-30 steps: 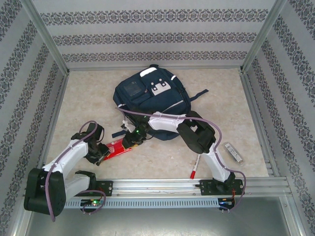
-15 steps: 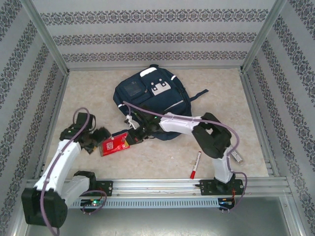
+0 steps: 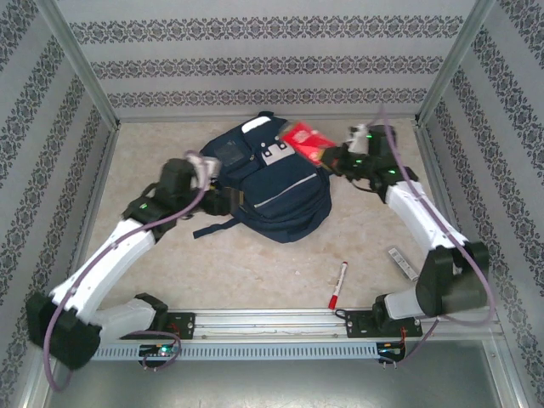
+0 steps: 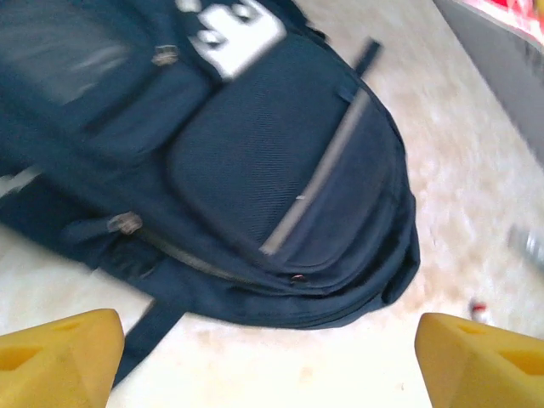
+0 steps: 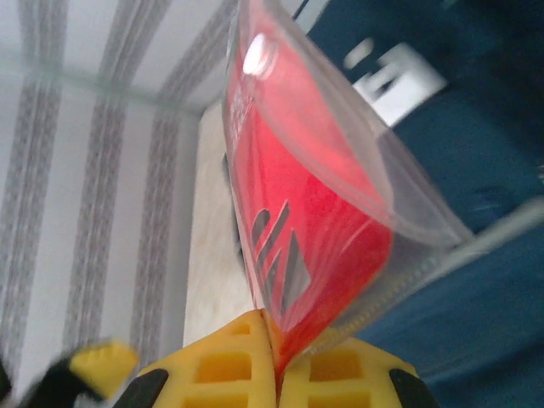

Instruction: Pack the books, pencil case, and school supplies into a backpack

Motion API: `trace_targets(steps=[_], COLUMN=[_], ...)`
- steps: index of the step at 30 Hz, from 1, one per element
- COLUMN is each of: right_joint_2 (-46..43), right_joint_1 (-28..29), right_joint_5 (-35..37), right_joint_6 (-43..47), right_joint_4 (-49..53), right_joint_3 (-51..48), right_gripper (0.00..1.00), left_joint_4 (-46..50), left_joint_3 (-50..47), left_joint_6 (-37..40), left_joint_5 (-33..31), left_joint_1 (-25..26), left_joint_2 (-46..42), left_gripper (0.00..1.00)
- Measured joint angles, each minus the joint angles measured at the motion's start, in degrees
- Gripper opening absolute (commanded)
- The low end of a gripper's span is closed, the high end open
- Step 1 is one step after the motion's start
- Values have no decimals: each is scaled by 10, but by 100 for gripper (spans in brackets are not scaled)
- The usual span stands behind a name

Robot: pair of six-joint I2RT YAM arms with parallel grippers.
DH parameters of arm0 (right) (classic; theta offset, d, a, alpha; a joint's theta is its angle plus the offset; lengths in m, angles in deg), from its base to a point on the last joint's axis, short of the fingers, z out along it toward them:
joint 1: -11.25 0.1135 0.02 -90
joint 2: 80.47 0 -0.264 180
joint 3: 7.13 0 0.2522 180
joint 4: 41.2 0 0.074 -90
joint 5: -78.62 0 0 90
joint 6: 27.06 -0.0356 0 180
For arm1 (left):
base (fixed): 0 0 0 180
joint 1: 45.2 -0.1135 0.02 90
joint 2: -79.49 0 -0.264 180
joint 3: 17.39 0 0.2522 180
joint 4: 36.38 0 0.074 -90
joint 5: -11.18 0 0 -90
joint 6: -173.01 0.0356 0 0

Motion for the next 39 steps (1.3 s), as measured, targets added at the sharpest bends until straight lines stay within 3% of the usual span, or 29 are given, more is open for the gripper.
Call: trace_targets(steps=[2,6,14,16,20,24,33,39], right_joint_2=[-44,-122,-214,-227,-234,-235,-238,-271], right_joint_1=[-45,-90,-113,-113,-113,-113,-113,-78], right_joint_5=[34,84,128,132,133,124,75,73], right_joint_6=[-14,-25,-7,-7,-5,-6,-10,-18], right_joint_4=[8,19,72,86,96,97,119,118], right_joint_3=[-27,-69,-115,-124,-128,-130,-145,-204], right_gripper=[0,0,0,0,0,0,0,0], left_joint_4=[0,2,16,28,86,126,147,190], left_joint_3=[51,139,239,269,359,416,433,596], left_joint_6=[66,168,254,255,243,230,186,125], left_joint_5=[-34,-92,-145,-175,-232,-250,-247,-292], left_joint_1=[57,124,147,148,155,165,155,123], left_joint_2=[72,198,386,424,504,544,475,459], left_gripper=[93,100,100,88,35,0,0,0])
